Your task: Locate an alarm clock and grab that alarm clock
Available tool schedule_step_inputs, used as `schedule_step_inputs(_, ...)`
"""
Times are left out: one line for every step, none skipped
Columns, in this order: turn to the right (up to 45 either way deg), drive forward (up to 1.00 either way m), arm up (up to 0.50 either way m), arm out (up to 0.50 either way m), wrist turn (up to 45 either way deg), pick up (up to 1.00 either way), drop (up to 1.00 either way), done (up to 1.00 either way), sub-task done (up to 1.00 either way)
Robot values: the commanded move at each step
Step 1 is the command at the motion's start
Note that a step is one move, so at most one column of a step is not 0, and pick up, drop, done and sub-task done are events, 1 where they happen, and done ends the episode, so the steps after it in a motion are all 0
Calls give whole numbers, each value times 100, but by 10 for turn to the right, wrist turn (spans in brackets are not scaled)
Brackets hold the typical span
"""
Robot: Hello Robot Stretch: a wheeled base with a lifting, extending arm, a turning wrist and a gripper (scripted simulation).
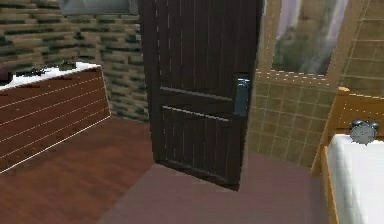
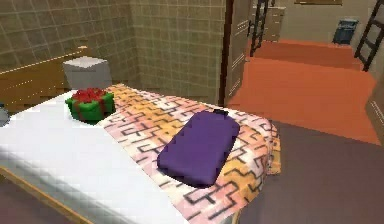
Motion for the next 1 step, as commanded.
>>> schedule_step_inputs(0, 20, 0, 0, 0, 0, 0, 0, 0)
